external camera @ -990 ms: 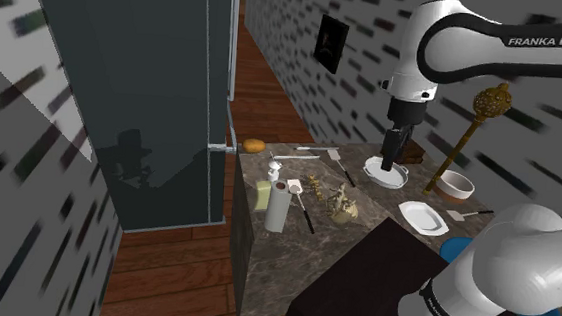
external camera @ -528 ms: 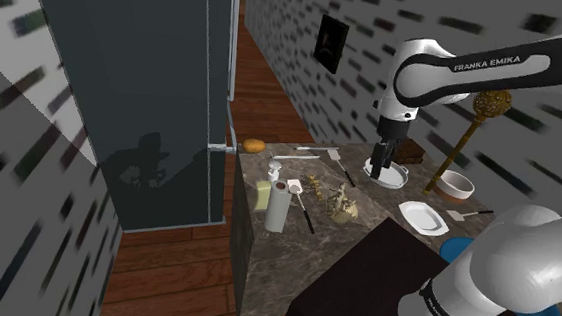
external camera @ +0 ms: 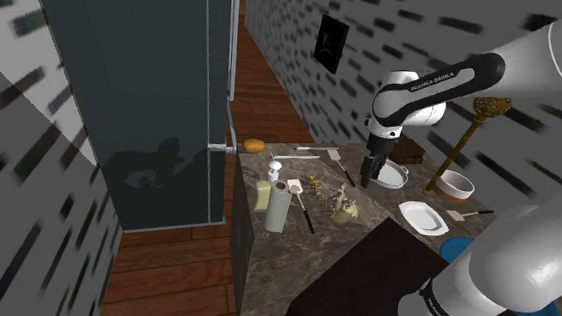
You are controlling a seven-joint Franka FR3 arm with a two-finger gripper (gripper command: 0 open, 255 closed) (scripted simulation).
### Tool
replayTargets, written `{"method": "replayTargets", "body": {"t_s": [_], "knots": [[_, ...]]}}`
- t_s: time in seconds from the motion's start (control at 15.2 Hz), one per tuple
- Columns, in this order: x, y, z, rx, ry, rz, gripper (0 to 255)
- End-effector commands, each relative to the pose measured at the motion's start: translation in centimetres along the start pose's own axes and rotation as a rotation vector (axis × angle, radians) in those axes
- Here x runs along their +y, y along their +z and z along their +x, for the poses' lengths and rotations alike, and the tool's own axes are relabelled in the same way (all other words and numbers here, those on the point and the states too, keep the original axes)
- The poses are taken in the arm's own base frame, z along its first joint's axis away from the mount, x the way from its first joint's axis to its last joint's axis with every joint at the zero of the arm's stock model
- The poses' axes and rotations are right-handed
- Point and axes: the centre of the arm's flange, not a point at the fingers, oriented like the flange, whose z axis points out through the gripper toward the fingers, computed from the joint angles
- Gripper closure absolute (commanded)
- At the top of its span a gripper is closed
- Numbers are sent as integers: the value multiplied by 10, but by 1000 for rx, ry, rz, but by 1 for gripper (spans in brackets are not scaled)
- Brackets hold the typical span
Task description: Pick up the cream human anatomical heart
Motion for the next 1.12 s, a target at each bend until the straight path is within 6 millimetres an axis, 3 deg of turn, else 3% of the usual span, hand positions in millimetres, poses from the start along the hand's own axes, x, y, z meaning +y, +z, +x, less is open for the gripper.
{"method": "replayTargets", "body": {"t_s": [0.0,0.53,1.06], "knots": [[21,21,9,3,1,10,0],[92,97,47,13,7,61,0],[102,138,57,14,7,64,0]]}}
